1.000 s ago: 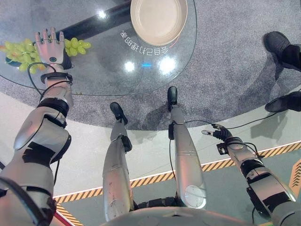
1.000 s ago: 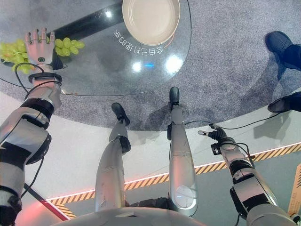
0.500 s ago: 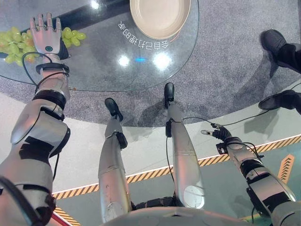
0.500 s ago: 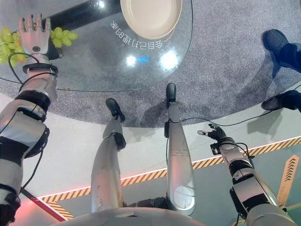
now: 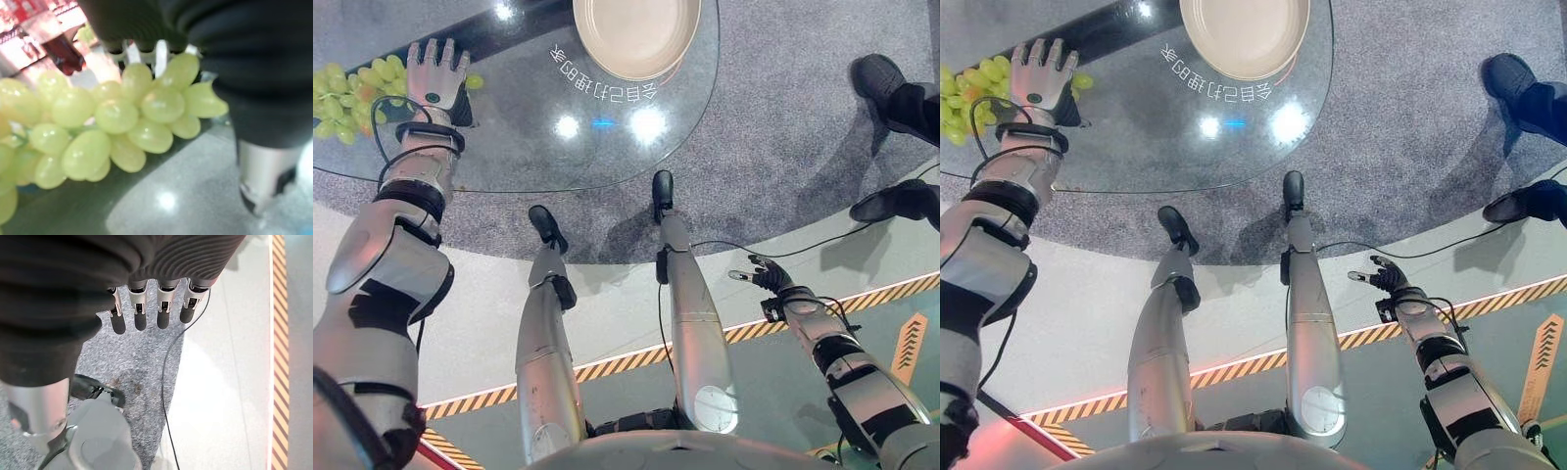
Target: Pick up fruits into the plate
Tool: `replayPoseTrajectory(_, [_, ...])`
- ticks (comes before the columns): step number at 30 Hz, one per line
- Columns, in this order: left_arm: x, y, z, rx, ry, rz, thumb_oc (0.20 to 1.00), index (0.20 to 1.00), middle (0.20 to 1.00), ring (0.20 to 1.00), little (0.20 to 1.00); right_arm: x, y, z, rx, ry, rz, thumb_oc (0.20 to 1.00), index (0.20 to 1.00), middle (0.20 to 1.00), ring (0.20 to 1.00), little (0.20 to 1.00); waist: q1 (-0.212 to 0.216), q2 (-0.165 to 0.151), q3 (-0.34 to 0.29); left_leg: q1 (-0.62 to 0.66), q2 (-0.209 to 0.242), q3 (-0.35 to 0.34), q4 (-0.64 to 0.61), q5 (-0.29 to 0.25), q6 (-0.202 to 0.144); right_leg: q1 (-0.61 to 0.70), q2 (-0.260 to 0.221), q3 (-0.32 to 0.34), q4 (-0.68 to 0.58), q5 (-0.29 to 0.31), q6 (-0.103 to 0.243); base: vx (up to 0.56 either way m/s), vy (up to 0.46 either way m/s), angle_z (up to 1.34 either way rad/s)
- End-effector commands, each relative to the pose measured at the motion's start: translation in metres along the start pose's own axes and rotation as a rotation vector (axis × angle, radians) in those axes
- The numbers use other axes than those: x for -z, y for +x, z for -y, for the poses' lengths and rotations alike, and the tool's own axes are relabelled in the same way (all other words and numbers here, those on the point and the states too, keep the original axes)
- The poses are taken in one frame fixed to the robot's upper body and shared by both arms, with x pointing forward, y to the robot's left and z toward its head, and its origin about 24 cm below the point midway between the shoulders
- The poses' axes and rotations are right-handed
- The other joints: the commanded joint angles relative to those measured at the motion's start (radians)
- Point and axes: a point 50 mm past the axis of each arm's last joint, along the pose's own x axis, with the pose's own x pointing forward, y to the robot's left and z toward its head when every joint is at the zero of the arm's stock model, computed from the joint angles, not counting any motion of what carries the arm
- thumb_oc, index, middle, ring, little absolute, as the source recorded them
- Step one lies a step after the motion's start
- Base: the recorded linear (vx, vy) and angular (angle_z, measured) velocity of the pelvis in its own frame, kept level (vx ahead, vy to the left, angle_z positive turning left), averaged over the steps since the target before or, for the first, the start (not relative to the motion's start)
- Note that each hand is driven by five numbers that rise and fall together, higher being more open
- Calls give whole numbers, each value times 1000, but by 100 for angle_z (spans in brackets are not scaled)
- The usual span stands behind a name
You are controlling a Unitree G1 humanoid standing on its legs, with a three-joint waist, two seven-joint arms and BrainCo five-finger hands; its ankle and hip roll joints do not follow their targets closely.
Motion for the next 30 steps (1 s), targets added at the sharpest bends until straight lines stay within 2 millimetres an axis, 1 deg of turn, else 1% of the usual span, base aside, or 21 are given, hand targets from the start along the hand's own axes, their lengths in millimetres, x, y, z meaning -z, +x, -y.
replayPoseTrajectory(1, [30,-4,9,154,-72,-105,1000,1000,1000,1000,1000,38,-16,15,20,-29,-97,1000,1000,1000,1000,1000,-10,3,0,-25,-82,-26,110,-148,-6,-3,101,-12,90,-129,-30,0,0,0])
replayPoseTrajectory(3, [28,-6,14,223,-119,-118,1000,1000,1000,1000,1000,38,-16,17,22,-22,-97,1000,1000,1000,1000,1000,-10,4,0,-20,-85,-28,103,-144,-5,2,99,-13,81,-126,-29,0,0,0])
replayPoseTrajectory(4, [27,-7,17,245,-123,-122,925,925,925,925,925,38,-16,16,22,-18,-98,1000,1000,1000,1000,1000,-9,4,0,-19,-86,-28,102,-143,-4,4,99,-14,78,-125,-29,0,0,0])
replayPoseTrajectory(6, [28,-11,25,312,-169,-153,558,558,558,558,558,38,-17,14,29,-4,-100,1000,1000,1000,1000,1000,-6,1,0,-16,-87,-31,106,-144,-3,11,97,-18,76,-125,-27,-8,-53,0])
replayPoseTrajectory(7, [28,-12,27,331,-170,-159,335,335,335,335,335,38,-17,14,30,1,-101,1000,1000,1000,1000,1000,-5,-1,0,-15,-85,-30,108,-146,-3,13,97,-19,78,-126,-27,-8,-57,2])
replayPoseTrajectory(8, [28,-13,29,352,-172,-167,200,200,200,200,200,37,-17,13,31,5,-101,1000,1000,1000,1000,1000,-5,-3,0,-15,-83,-29,109,-147,-3,14,97,-21,80,-127,-26,-11,-44,2])
replayPoseTrajectory(13, [33,-25,47,437,-174,-219,200,200,200,200,200,39,-18,13,36,24,-109,1000,1000,1000,1000,1000,-4,-8,0,-4,-79,-25,110,-148,-4,24,100,-28,86,-131,-26,-8,-29,0])
replayPoseTrajectory(17, [36,-31,55,429,-182,-240,200,200,200,200,200,41,-19,13,34,31,-109,1000,1000,1000,1000,1000,0,-9,0,-1,-78,-26,110,-146,-4,28,104,-29,88,-134,-29,-4,-25,1])
replayPoseTrajectory(20, [37,-36,60,374,-207,-254,200,200,200,200,200,42,-19,10,28,33,-110,1000,1000,1000,1000,1000,4,-10,0,6,-80,-30,102,-142,-4,36,109,-29,88,-138,-32,-29,-22,0])
replayPoseTrajectory(21, [37,-35,57,323,-227,-263,432,432,432,432,432,38,-18,11,30,37,-99,1000,1000,1000,1000,1000,2,-13,0,-15,-84,-20,89,-103,3,14,106,-31,76,-104,-39,0,0,0])
replayPoseTrajectory(22, [36,-37,60,318,-230,-263,533,533,533,533,533,42,-19,9,26,35,-110,1000,1000,1000,1000,1000,6,-11,0,9,-81,-30,98,-138,-5,38,110,-30,88,-138,-33,-79,-30,2])
replayPoseTrajectory(23, [38,-34,55,275,-248,-269,1000,1000,1000,1000,1000,38,-18,9,29,37,-99,1000,1000,1000,1000,1000,4,-14,0,-11,-84,-20,83,-100,2,18,108,-31,73,-105,-40,-15,-17,4])
replayPoseTrajectory(28, [37,-30,44,116,-293,-256,1000,1000,1000,1000,1000,38,-18,6,22,29,-95,1000,1000,1000,1000,1000,8,-13,0,-2,-81,-16,67,-93,-1,24,110,-35,71,-110,-43,-16,-5,1])
replayPoseTrajectory(30, [37,-29,41,79,-314,-257,1000,1000,1000,1000,1000,38,-18,6,20,25,-94,1000,1000,1000,1000,1000,8,-12,0,-1,-80,-14,64,-91,-1,24,111,-35,72,-111,-44,0,0,0])
